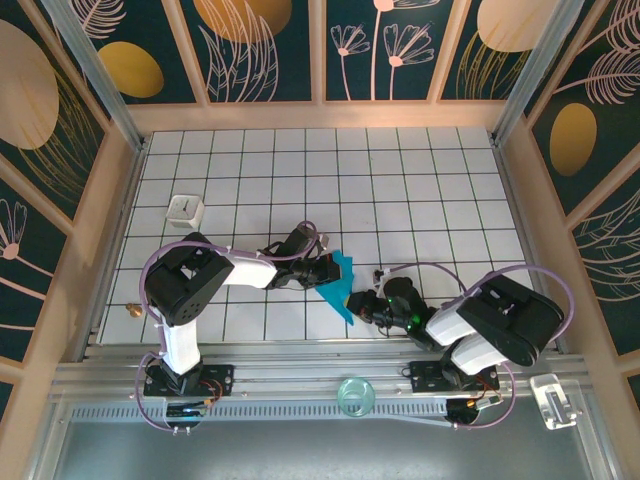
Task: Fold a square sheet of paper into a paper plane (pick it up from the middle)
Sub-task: Fourth fold the wing at the center of the table.
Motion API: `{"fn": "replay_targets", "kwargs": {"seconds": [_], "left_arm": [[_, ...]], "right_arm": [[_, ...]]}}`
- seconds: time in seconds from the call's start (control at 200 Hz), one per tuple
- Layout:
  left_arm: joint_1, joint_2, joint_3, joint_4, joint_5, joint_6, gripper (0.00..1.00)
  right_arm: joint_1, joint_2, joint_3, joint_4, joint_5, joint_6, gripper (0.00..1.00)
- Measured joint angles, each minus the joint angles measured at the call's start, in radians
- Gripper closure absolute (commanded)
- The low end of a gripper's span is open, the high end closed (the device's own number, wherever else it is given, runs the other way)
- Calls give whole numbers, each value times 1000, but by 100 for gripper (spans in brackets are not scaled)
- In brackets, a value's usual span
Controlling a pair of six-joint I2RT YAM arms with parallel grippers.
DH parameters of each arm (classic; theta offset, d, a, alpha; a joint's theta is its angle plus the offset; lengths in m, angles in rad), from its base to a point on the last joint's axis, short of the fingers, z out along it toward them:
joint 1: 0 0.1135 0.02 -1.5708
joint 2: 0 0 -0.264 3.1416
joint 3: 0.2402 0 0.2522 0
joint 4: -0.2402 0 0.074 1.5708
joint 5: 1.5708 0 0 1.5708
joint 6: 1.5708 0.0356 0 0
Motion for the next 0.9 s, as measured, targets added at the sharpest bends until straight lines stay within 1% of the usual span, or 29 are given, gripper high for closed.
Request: {"fn": "replay_targets", "kwargs": {"seconds": [0.21,0.425,0.535,0.736,0.901], "left_arm": [[0,0,3,-6,0,1,100],[0,1,5,-9,0,1,100],[0,1,8,-15,0,1,100],[0,1,8,-17,0,2,100],[0,1,8,-17,0,2,100]], "right_arm": [[0,-103,18,-145,2,-30,80],[-4,-187,32,-275,8,-60,76],[-18,-256,34,-351,12,-80,74],[-33,-409,82,-498,53,-132,74],[-10,-401,150,-570,78,-182,79]]}}
